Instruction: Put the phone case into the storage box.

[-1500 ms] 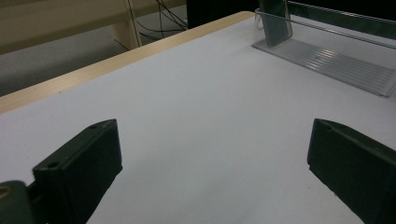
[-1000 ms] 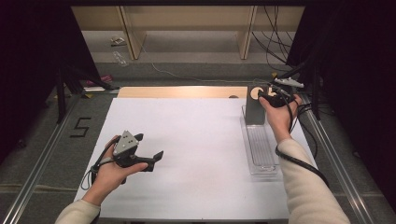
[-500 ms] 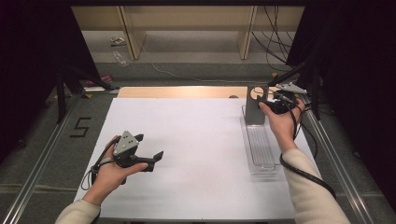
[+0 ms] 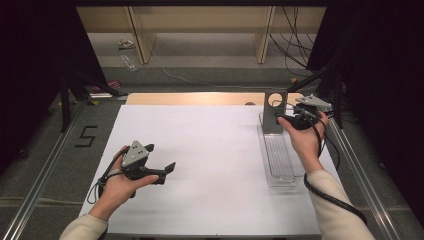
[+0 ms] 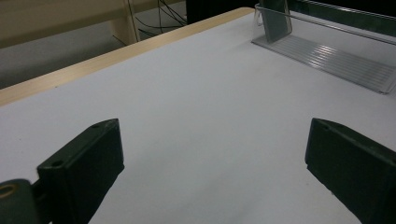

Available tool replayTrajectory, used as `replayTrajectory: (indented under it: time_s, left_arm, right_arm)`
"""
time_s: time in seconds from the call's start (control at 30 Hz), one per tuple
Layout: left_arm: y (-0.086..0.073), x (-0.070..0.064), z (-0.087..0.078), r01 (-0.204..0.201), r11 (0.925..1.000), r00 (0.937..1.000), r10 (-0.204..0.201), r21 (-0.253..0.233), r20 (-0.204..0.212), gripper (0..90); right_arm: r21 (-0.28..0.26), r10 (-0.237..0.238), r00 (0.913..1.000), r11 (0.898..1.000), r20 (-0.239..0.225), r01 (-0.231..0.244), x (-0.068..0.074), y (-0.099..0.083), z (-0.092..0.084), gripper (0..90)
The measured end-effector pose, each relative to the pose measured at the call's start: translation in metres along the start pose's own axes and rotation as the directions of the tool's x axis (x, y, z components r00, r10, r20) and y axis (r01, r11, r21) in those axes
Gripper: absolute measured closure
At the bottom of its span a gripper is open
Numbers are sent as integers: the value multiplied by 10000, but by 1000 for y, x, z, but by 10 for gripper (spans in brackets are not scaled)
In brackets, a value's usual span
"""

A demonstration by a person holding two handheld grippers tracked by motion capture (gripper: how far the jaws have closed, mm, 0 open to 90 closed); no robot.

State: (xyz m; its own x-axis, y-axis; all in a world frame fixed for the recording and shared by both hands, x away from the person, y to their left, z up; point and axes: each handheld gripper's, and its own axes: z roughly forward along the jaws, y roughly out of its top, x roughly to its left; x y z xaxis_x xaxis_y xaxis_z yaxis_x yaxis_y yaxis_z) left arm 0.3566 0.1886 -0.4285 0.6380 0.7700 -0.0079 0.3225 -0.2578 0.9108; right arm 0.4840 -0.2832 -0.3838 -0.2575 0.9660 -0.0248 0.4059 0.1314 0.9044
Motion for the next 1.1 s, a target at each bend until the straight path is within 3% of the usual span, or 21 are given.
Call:
replayTrajectory:
  time_s: [0.27, 0.57, 1.1]
  left_arm:
    - [-1, 0, 1, 55, 10000, 10000, -55, 52, 19, 39]
    - [-2, -2, 1, -14, 9999, 10000, 13, 132, 59, 43]
    - [-4, -3, -1, -90, 9998, 9999, 89, 177, 88, 44]
  right_arm:
    - [-48, -215, 9973, 9998, -701, 212, 8, -7, -14, 163]
    - [-269, -406, 9863, 9990, -1602, 367, 19, -19, -27, 162]
    - [-271, -474, 9681, 9987, -2460, 420, 32, -37, -43, 162]
